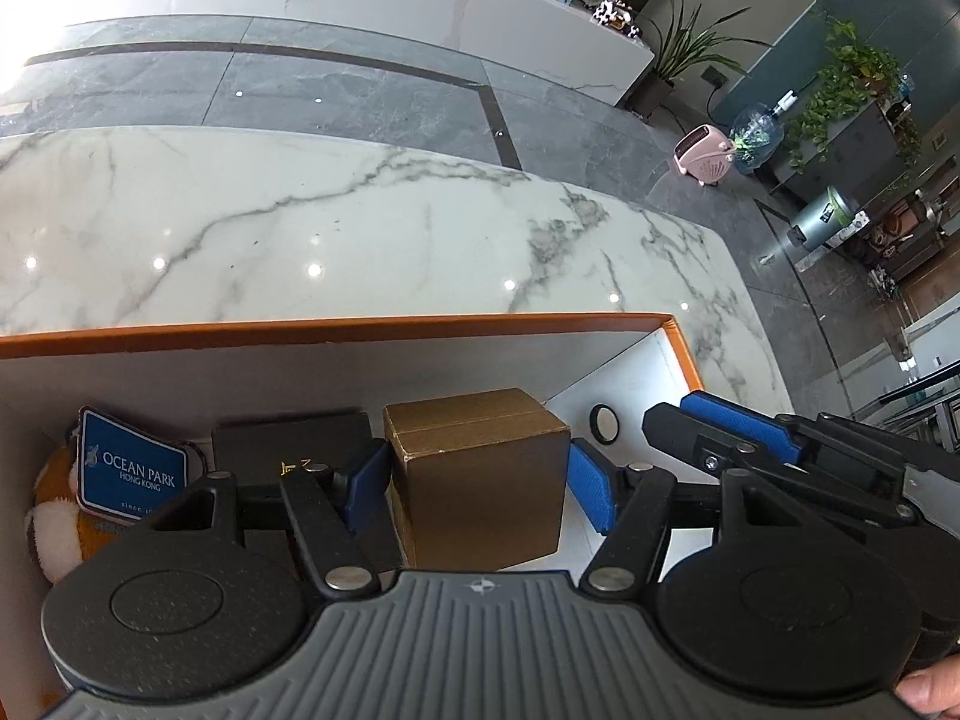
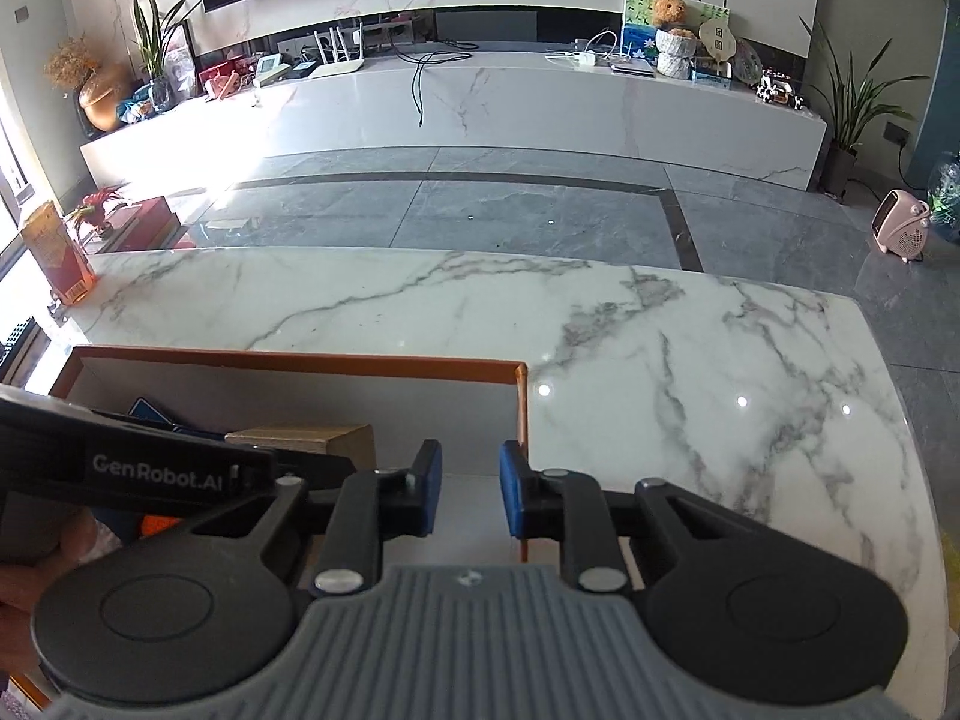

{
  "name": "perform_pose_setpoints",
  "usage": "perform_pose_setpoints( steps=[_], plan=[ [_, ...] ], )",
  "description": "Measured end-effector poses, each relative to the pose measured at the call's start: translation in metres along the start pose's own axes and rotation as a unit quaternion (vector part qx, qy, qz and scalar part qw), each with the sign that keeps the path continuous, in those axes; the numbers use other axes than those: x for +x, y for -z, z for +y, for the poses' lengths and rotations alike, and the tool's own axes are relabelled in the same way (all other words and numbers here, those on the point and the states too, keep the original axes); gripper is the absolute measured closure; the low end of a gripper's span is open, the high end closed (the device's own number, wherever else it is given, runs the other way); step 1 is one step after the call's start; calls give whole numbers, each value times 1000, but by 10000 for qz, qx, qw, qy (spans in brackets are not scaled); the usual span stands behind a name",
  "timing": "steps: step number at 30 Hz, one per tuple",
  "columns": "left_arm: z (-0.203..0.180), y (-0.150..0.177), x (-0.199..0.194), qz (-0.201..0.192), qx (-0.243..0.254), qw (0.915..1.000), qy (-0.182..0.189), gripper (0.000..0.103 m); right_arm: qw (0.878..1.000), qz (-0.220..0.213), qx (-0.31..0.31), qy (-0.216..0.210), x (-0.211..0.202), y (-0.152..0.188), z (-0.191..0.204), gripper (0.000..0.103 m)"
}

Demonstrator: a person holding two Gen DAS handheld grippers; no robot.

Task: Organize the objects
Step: 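Open the left tool to release the brown cube beside the black box, then withdraw both open tools from the orange box toward the remaining table items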

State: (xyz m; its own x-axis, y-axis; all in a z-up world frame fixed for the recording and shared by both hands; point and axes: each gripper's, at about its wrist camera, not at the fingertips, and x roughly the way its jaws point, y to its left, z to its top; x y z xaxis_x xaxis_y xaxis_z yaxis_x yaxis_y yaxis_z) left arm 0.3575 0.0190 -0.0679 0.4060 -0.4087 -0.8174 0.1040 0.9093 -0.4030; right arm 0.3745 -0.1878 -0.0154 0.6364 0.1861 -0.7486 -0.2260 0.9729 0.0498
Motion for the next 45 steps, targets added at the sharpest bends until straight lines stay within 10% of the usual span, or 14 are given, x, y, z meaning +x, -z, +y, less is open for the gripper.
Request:
perform_pose_setpoints(
  steps=[22,26,31,45],
  plan=[
    [7,0,-25,-283,71,9994,-209,31,9963,-57,-840,-148,12,13,32,79],
    [14,3,-35,-335,28,9992,-195,32,9910,493,-1212,-276,26,16,47,47],
    [19,8,-44,-425,27,9989,-178,32,9799,707,-1864,32,39,25,65,43],
    [40,20,-61,-542,-95,9985,-11,32,9696,1191,-2119,-271,38,19,70,54]
  ],
)
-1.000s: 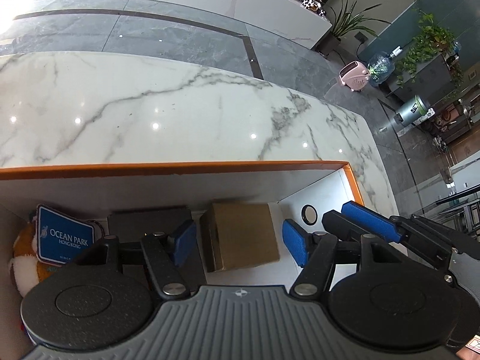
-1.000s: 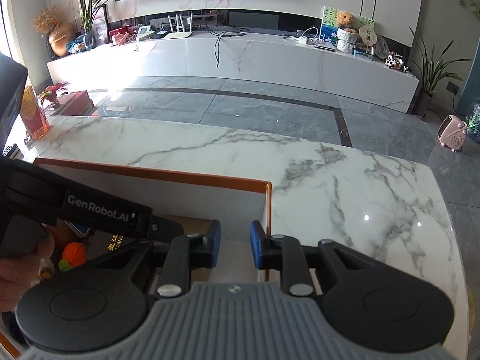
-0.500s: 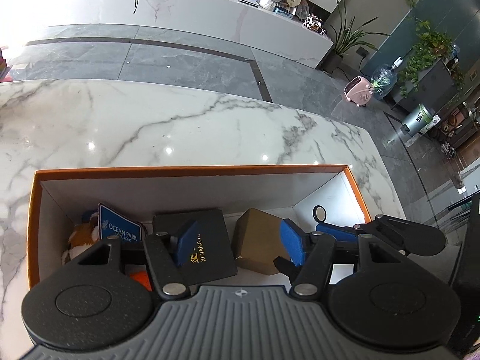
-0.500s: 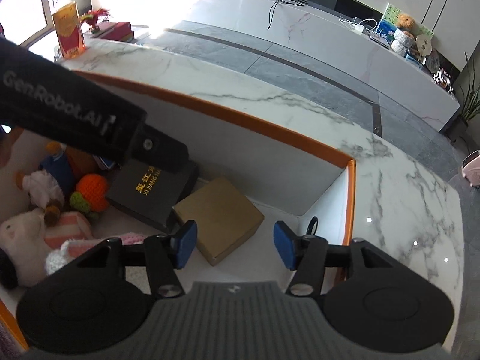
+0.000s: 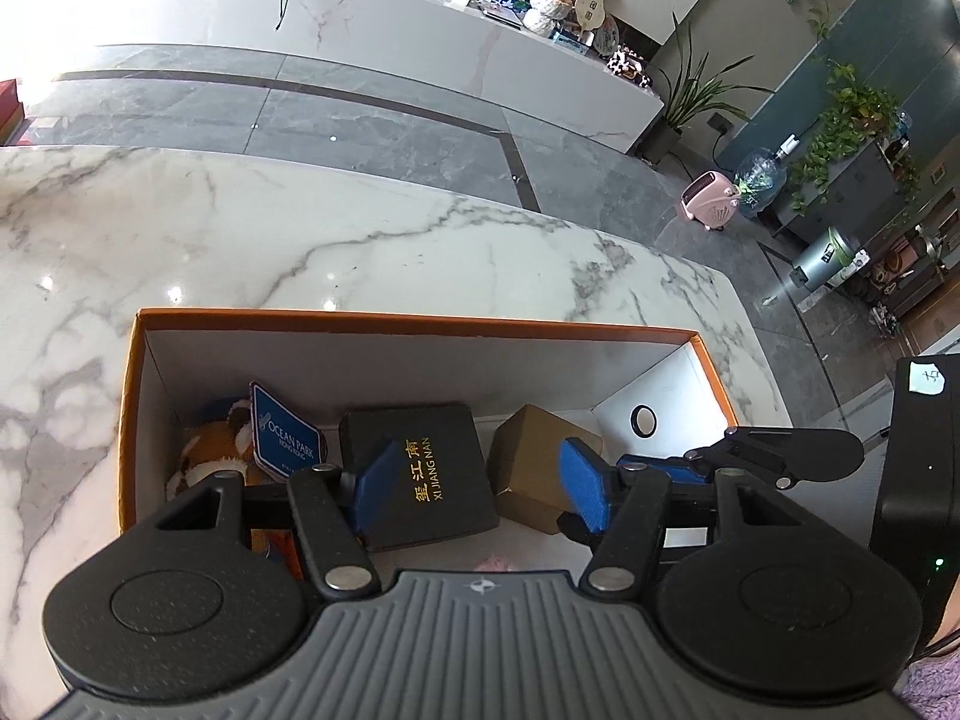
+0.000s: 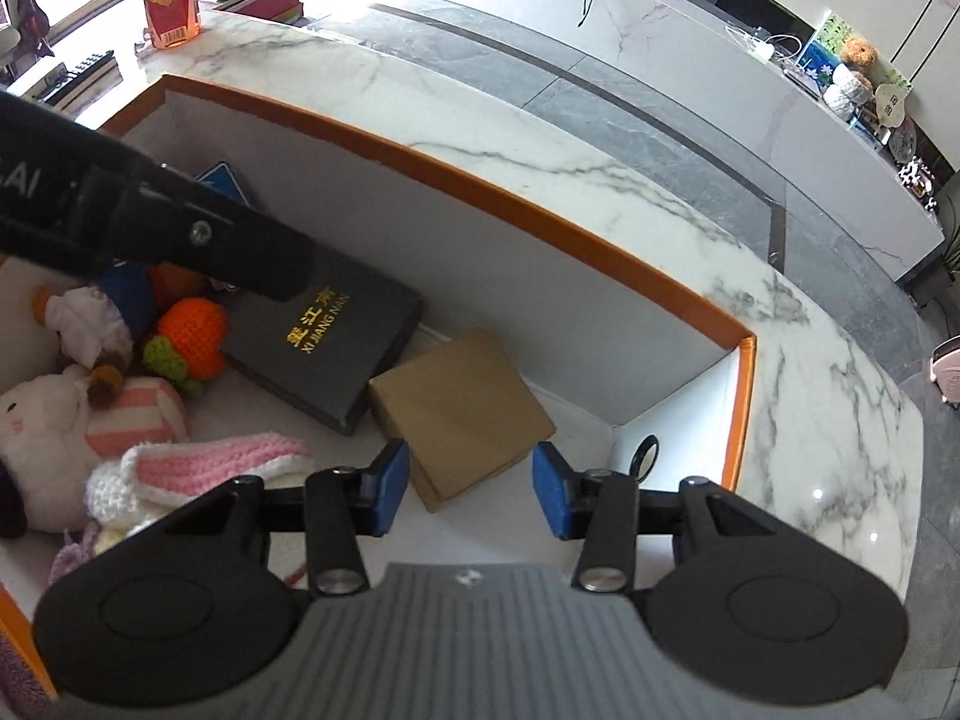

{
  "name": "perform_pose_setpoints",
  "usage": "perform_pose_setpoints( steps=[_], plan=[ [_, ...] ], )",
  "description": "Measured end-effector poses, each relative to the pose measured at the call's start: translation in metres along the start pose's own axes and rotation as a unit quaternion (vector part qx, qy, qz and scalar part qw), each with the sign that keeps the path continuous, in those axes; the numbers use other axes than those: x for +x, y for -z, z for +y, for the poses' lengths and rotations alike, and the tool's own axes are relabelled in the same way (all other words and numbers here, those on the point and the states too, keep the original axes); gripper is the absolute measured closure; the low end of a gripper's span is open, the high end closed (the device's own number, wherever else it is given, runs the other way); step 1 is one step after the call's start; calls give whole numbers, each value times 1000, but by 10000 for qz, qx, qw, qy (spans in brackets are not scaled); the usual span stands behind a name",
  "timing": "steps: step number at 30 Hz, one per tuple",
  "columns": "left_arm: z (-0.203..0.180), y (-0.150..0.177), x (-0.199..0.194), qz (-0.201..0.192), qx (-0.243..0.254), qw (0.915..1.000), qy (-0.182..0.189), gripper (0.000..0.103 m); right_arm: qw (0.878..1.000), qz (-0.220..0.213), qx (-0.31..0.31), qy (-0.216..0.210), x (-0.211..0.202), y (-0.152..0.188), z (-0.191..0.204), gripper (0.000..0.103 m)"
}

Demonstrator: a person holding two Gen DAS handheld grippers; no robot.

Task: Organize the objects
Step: 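Withdraw both open tools from the orange box toward the remaining table items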

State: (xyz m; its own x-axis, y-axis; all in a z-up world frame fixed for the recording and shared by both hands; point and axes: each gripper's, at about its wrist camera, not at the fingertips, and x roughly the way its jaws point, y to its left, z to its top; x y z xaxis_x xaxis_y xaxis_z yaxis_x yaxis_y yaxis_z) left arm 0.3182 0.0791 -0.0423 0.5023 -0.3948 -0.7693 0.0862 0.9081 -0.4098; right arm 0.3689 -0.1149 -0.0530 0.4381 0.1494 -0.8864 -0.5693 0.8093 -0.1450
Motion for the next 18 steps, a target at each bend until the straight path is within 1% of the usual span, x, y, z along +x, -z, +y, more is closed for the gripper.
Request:
perform_pose_setpoints(
  steps=[2,5,6,8,10,12,14,17,18],
  plan=[
    [1,2,-2,-4,-20,10000,31,32,9999,118,-39,-106,2,3,3,53],
    [1,5,-5,-19,-54,9999,104,32,9992,308,-177,156,14,6,8,55],
    [1,6,-7,-32,-46,9999,116,32,9992,335,-165,173,17,6,7,58],
    [2,9,-11,-57,-27,9999,121,32,9992,373,-53,120,22,5,1,78],
    [3,11,-14,-69,0,9999,111,32,9990,335,-87,277,24,4,0,80],
    [5,12,-16,-94,32,9999,55,32,9984,212,-372,369,23,5,3,79],
    [7,13,-17,-110,35,9999,37,32,9979,205,-503,349,24,5,6,80],
    [10,16,-17,-113,20,9999,15,32,9977,92,-651,168,22,4,10,82],
    [10,17,-18,-121,38,9999,-15,32,9973,68,-699,224,22,2,12,82]
  ],
)
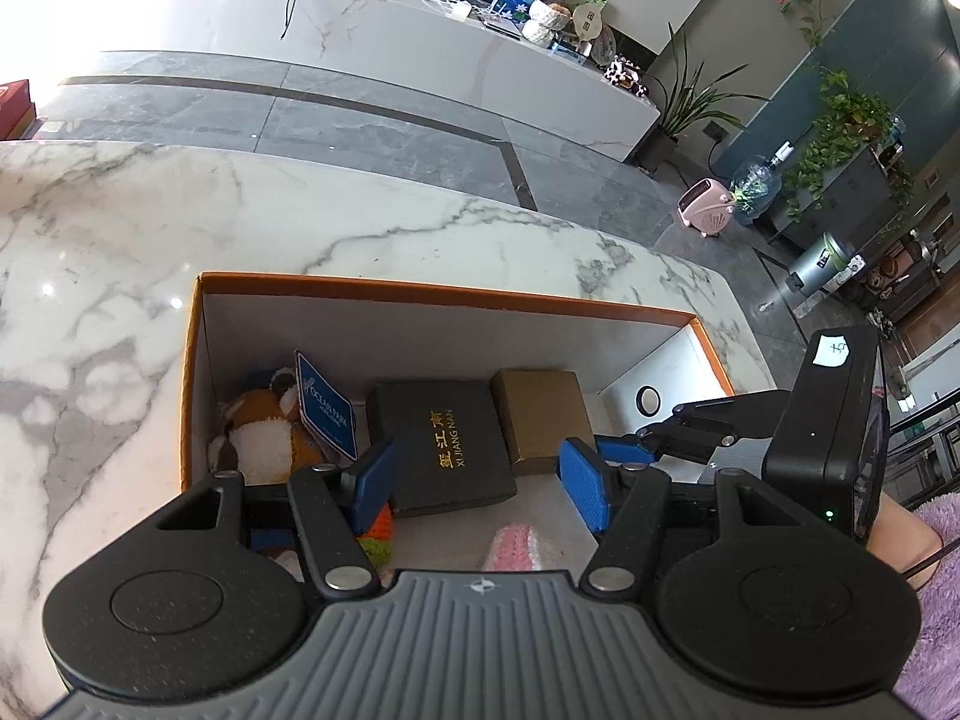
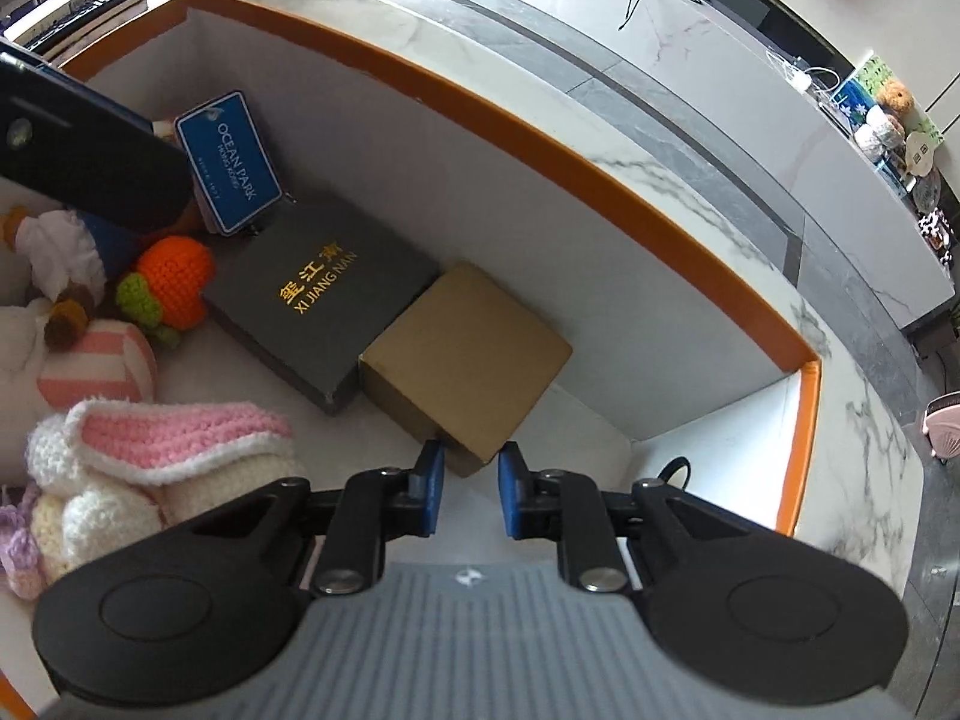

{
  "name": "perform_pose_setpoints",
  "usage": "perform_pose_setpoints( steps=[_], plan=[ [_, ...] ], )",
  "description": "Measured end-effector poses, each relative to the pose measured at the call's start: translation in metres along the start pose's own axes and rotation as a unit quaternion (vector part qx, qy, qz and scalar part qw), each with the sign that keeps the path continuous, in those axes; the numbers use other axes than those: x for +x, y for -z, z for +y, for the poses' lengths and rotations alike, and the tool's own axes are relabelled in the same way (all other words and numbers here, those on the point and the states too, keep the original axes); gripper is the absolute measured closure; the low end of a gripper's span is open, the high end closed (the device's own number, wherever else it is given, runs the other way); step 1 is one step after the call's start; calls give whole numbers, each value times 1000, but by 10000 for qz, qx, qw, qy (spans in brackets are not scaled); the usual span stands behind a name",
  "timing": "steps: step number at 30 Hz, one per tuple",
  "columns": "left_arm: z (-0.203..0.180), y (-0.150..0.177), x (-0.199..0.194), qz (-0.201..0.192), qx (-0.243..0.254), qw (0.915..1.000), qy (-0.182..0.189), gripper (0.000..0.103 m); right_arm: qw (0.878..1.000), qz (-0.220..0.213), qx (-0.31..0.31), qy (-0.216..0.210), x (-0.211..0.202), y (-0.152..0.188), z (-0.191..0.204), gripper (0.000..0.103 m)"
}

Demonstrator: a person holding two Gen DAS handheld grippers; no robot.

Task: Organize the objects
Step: 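Withdraw both open tools from the orange box toward the remaining table items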

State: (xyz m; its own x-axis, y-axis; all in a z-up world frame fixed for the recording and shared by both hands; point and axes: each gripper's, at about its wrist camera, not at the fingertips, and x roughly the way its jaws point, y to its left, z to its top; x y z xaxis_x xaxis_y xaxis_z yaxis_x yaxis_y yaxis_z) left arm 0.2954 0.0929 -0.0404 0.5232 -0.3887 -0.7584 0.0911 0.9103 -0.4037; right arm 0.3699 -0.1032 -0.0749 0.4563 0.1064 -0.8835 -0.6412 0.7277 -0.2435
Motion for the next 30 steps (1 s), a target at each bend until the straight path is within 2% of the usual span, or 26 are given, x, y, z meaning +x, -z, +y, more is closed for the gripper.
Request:
perform_pose_setpoints(
  steps=[3,7,13,20,25,30],
  plan=[
    [-2,4,-4,-55,137,9998,-96,32,10000,-2,-5,52,0,-1,2,81],
    [-9,10,-17,-114,300,9995,-49,32,9999,-14,138,33,-10,0,0,81],
    [-33,28,-50,-343,594,9976,17,36,9988,-418,166,169,-57,10,8,81],
    [-67,66,-90,-566,989,9934,90,36,9923,-1093,583,91,-135,50,36,81],
    [-86,95,-101,-490,1133,9919,288,36,9839,-1453,1043,38,-168,82,38,80],
    [-105,123,-104,-339,1504,9874,349,36,9758,-1571,1523,-8,-193,129,57,76]
  ],
)
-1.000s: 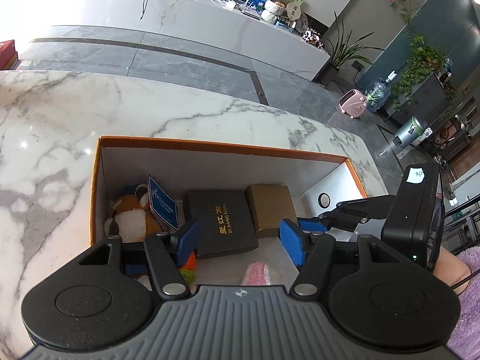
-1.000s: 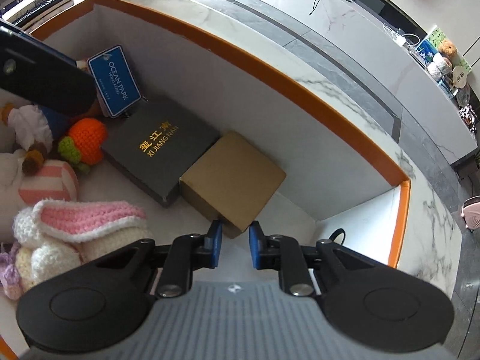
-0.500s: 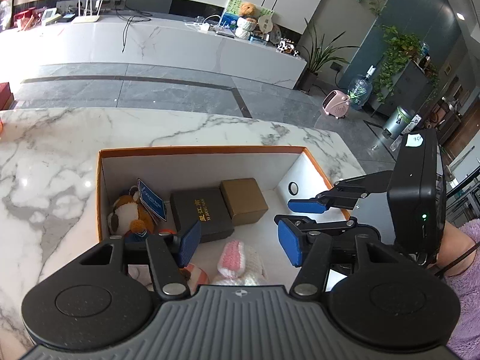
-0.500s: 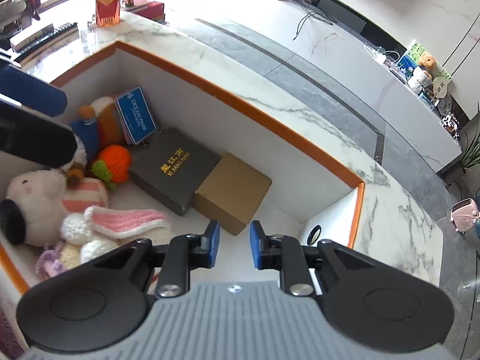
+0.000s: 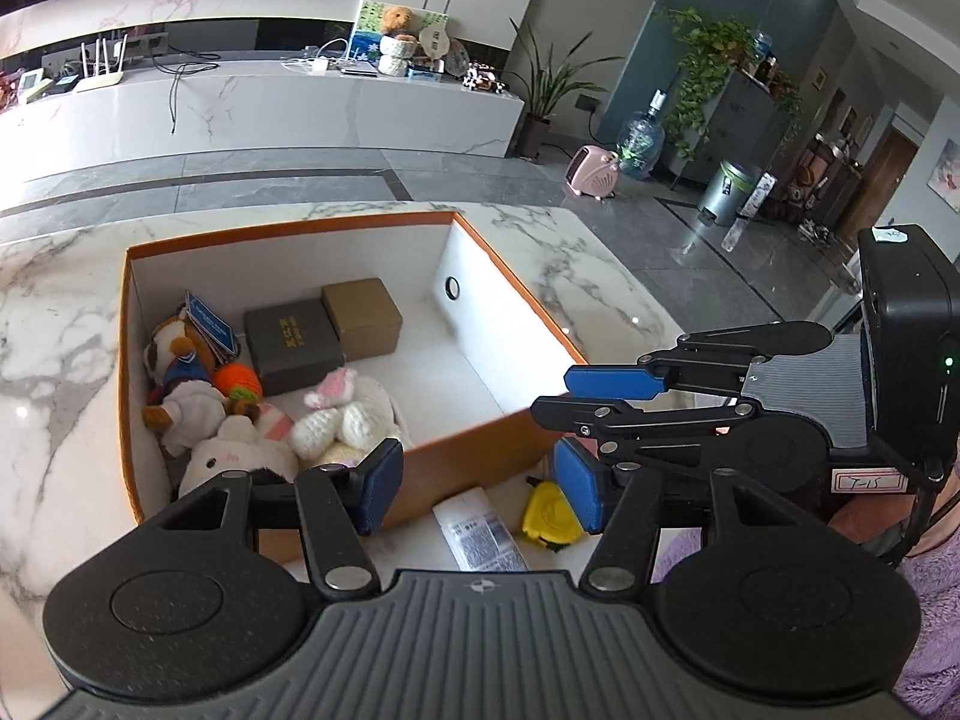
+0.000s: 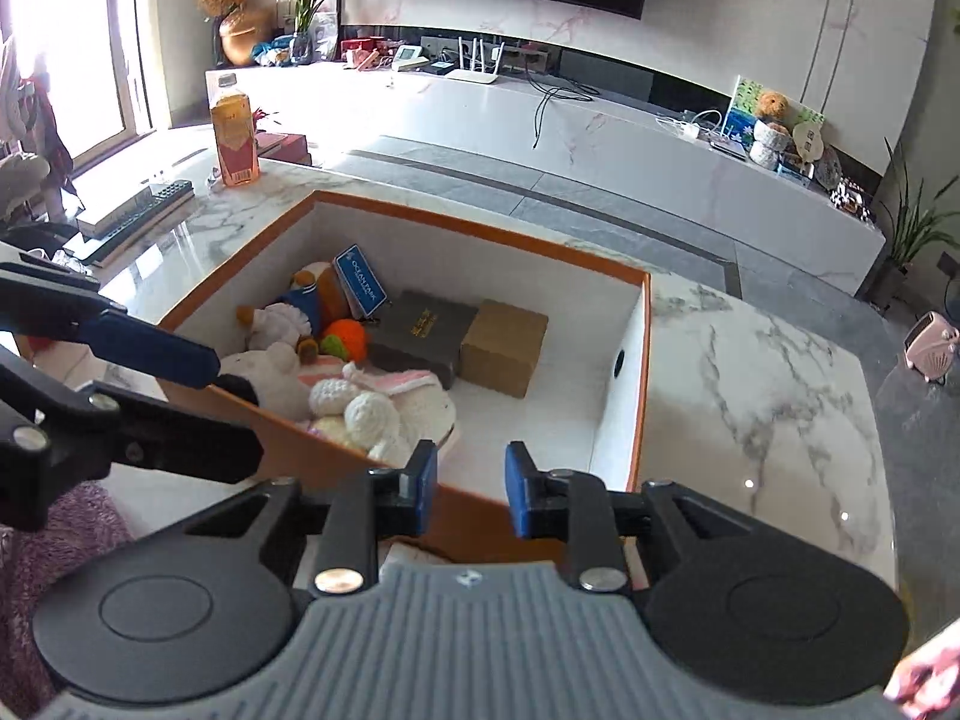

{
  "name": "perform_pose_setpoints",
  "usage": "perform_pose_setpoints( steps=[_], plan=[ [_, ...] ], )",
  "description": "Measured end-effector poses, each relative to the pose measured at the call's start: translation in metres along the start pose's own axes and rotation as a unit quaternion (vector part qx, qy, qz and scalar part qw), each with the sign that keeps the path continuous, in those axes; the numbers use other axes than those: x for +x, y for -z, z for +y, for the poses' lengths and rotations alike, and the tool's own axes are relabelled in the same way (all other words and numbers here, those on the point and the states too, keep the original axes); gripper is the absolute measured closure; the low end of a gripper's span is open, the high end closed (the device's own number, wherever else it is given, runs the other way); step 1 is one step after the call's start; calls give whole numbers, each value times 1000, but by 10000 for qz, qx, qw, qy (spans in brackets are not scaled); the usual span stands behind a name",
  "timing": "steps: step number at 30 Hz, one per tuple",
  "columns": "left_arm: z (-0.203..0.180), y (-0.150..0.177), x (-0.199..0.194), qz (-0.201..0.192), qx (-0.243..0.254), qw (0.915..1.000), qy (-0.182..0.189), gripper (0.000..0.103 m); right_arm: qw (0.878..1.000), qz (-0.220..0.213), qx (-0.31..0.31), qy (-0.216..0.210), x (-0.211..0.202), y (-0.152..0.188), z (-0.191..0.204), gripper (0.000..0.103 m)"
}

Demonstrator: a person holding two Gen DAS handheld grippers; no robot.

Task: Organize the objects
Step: 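Withdraw both open tools from the orange box toward the remaining table items, then grasp the illustrated card box upright with the left tool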

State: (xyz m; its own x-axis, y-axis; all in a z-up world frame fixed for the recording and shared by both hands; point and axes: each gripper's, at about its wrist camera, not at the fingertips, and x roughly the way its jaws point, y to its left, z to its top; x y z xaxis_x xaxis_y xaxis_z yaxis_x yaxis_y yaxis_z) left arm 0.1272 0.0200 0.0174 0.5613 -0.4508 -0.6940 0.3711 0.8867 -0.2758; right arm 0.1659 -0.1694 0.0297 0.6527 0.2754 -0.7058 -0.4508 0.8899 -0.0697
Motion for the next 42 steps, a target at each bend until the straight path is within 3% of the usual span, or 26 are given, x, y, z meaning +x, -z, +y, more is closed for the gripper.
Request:
perform_pose_setpoints(
  steps=[9,14,20,26,35,42],
  plan=[
    [-23,67,15,708,297,9970,2,36,9960,515,728,110,-4,80,11,75],
    [-21,103,30,853,147,9962,-83,36,9931,735,896,178,2,117,19,75],
    [-21,120,46,893,64,9960,78,35,9892,943,1117,131,6,149,21,76],
    [-24,135,63,1155,110,9932,104,35,9893,899,1148,32,7,156,20,76],
    [-29,141,75,1142,114,9934,-40,34,9887,865,1225,-21,10,157,18,77],
    [-61,149,78,1058,987,9886,-422,31,9838,869,1556,-187,13,157,8,79]
  ],
)
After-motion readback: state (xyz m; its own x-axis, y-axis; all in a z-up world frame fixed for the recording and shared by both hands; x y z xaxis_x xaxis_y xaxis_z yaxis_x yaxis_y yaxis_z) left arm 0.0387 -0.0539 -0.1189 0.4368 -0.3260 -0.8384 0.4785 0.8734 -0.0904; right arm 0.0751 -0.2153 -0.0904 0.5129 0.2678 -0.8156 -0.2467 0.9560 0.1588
